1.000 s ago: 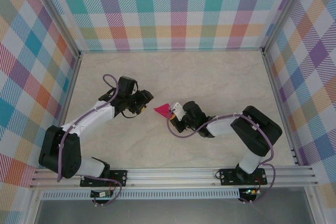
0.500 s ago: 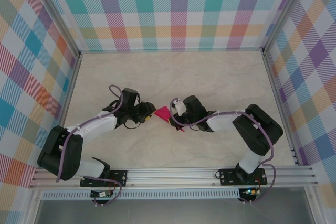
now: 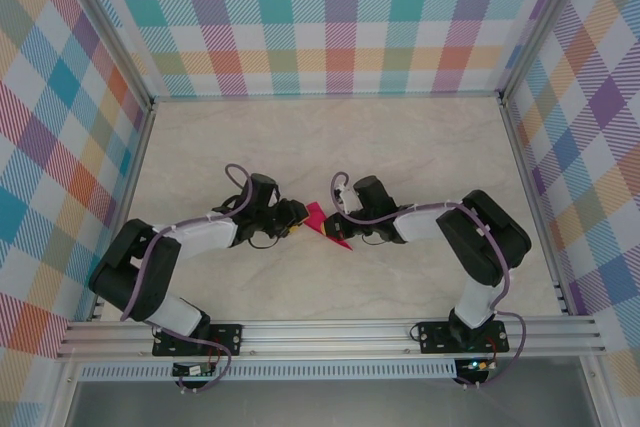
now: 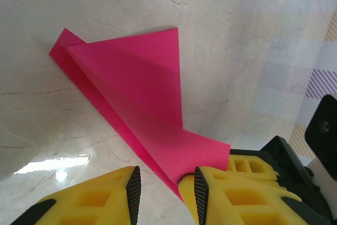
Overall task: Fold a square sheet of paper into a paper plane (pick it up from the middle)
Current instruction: Fold the wing for the fifth time at the center of the table.
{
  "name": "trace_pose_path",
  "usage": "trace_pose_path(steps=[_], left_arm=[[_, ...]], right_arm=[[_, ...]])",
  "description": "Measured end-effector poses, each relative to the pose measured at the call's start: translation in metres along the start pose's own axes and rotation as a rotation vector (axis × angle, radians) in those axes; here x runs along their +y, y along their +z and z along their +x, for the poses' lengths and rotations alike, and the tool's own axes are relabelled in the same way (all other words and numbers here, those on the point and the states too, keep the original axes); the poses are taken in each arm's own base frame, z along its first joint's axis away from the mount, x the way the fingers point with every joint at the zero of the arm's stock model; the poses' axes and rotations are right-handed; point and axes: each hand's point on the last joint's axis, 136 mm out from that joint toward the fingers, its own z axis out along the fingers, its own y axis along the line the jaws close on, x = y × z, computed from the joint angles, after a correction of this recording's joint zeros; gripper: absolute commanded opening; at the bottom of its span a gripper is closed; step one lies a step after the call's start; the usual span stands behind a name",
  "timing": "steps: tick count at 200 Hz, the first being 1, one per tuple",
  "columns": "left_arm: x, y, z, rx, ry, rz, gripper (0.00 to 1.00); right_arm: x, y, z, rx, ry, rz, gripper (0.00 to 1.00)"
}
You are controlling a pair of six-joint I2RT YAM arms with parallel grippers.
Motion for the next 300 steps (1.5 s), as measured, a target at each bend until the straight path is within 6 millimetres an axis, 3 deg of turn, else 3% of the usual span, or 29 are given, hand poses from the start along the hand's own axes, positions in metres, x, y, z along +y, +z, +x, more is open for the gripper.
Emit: trace_pose_path(steps=[195,300], left_arm=[[-0.002,0.028,0.015,0.052,0.045,0.05,0.25],[0.003,0.039,0.015,0.063,0.045,0.052,0.22]], right_arm=[[-0.019,0.004,-0.001,0.012,0.327,-0.039,0.0],[-0.021,0.005,0.003,0.038,0.36,-0.062,0.0]])
